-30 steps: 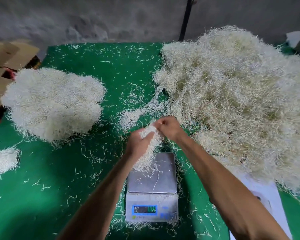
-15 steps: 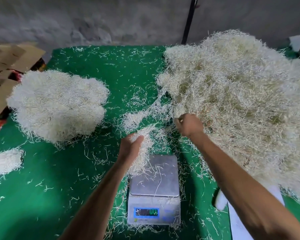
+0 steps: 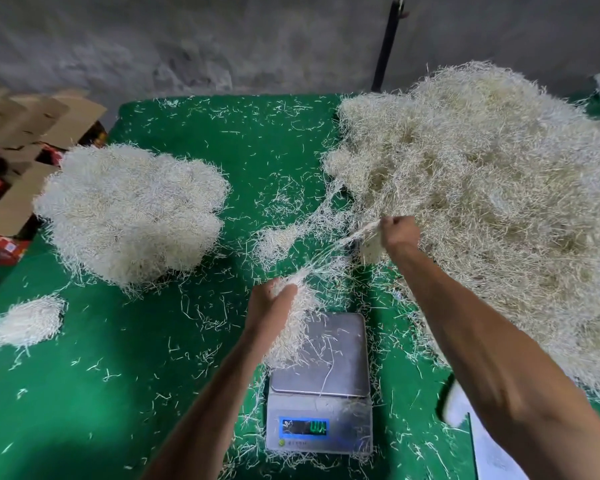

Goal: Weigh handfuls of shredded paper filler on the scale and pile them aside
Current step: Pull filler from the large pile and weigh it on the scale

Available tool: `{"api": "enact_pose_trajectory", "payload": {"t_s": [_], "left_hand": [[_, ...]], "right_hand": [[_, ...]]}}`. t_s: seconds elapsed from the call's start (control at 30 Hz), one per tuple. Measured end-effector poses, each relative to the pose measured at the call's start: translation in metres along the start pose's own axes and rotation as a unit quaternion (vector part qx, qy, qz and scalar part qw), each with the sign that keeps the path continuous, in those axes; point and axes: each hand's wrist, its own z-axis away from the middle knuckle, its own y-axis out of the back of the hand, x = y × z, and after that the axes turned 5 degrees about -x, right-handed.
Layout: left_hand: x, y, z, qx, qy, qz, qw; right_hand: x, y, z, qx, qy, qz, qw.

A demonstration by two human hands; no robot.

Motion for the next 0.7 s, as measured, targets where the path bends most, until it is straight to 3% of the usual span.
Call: {"api": "enact_pose_trajectory", "payload": {"t_s": [0.1,0.23,0.33,0.4,0.47,0.57,0.7], "left_hand": [[-0.004,0.011,-0.001,0.026,0.003,-0.011,1.0],[-0.006,0.006,-0.003,0.011,0.01,-0.01,1.0],[-0.004,0.002,-0.003,-0.015,0.001,0.003,1.0],[-0.002,0.0,-0.002,-0.026,0.005,0.009,1.0],[0.0,-0.002,0.001,-0.04,0.004,0.0,0.999],[0.006,-0.002,0.009,-0.07,-0.011,-0.016,0.997],[0.012,0.011,0.016,-0.038,-0.008,0.028,0.999]], "right_hand": [[0.003,0.013,-0.011,-0.005,0.014,0.006,1.0],[0.024,0.004,0.002,-0.117,0.033,0.261,0.958],[0.033,-0.004,0.03,-0.041,0.119,0.396,0.909],[0.035,-0.017,0.054,-0.04,0.198,0.354,0.913],[0.033,-0.032,0.08,-0.175,0.228,0.18,0.941],[0.036,-0.048,0.115,-0.327,0.204,0.088,0.918],[0.037,-0.049,0.143,-0.319,0.139,0.024,0.937]]}}
